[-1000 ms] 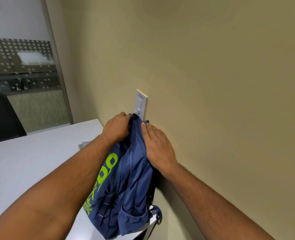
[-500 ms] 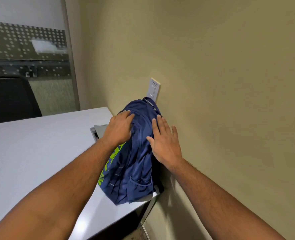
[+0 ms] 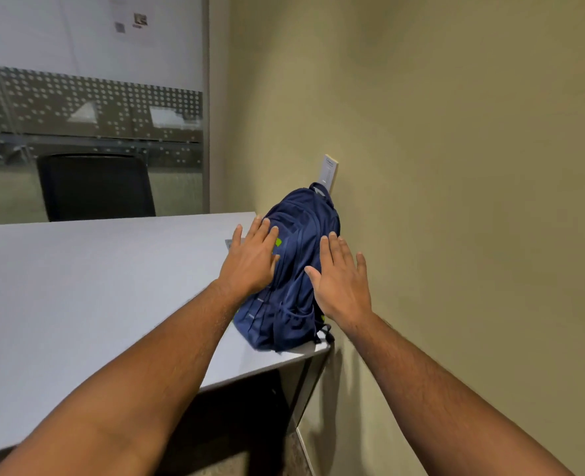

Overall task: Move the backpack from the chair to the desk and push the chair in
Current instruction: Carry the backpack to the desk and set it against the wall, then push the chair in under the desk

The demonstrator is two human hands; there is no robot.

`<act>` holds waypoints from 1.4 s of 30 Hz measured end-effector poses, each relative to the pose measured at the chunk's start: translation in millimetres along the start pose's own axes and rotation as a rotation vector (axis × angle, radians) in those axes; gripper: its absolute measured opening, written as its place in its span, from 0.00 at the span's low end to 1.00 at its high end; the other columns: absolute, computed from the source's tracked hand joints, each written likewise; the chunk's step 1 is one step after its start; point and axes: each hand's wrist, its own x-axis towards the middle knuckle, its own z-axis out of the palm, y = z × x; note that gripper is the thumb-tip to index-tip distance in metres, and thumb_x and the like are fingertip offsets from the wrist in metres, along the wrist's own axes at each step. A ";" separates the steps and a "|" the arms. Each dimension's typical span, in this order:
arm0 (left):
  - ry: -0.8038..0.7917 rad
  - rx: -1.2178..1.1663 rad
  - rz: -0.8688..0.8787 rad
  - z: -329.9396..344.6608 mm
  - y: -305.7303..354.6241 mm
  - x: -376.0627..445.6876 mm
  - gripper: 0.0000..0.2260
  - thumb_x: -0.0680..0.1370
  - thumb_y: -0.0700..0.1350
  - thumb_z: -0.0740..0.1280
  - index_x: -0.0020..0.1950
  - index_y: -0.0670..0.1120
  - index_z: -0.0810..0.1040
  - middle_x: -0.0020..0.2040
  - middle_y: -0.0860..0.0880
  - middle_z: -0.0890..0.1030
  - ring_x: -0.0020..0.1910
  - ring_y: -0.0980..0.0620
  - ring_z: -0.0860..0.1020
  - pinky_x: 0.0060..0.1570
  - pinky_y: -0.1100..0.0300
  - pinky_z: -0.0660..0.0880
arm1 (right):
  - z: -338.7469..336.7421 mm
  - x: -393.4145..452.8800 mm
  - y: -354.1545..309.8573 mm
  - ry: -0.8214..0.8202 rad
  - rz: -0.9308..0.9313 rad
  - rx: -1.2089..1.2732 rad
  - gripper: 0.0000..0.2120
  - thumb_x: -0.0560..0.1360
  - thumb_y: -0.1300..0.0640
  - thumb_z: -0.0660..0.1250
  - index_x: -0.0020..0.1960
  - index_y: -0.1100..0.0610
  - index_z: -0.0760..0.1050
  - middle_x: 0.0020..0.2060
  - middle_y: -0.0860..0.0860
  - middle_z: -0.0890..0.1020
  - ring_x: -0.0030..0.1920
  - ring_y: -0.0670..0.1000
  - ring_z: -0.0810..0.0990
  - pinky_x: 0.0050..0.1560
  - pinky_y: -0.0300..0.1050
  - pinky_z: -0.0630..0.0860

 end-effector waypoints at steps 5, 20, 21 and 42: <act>-0.006 0.003 -0.055 -26.6 33.3 -91.7 0.30 0.85 0.55 0.56 0.82 0.44 0.51 0.83 0.42 0.52 0.82 0.43 0.47 0.78 0.40 0.47 | -20.2 -76.6 -6.8 0.018 -0.016 0.049 0.33 0.85 0.38 0.46 0.84 0.55 0.48 0.84 0.53 0.50 0.83 0.54 0.47 0.79 0.64 0.50; -0.104 -0.001 -0.135 -104.6 66.8 -290.1 0.29 0.86 0.58 0.48 0.83 0.45 0.47 0.84 0.44 0.46 0.82 0.46 0.42 0.78 0.45 0.40 | -88.1 -252.9 -67.1 -0.012 -0.017 0.111 0.33 0.85 0.38 0.46 0.84 0.55 0.49 0.84 0.53 0.51 0.83 0.54 0.47 0.80 0.64 0.50; -0.099 0.000 -0.131 -107.2 67.3 -297.0 0.30 0.86 0.58 0.48 0.83 0.45 0.47 0.84 0.44 0.47 0.82 0.46 0.43 0.78 0.45 0.40 | -91.7 -260.5 -70.1 -0.011 -0.010 0.110 0.33 0.85 0.38 0.45 0.84 0.55 0.49 0.84 0.53 0.51 0.83 0.54 0.47 0.80 0.64 0.50; -0.176 -0.083 0.148 -191.7 36.3 -519.2 0.29 0.86 0.56 0.53 0.82 0.43 0.52 0.83 0.41 0.51 0.82 0.44 0.47 0.80 0.42 0.47 | -169.6 -493.9 -212.4 -0.009 0.286 0.048 0.32 0.86 0.40 0.47 0.84 0.55 0.50 0.84 0.54 0.52 0.83 0.55 0.49 0.79 0.65 0.50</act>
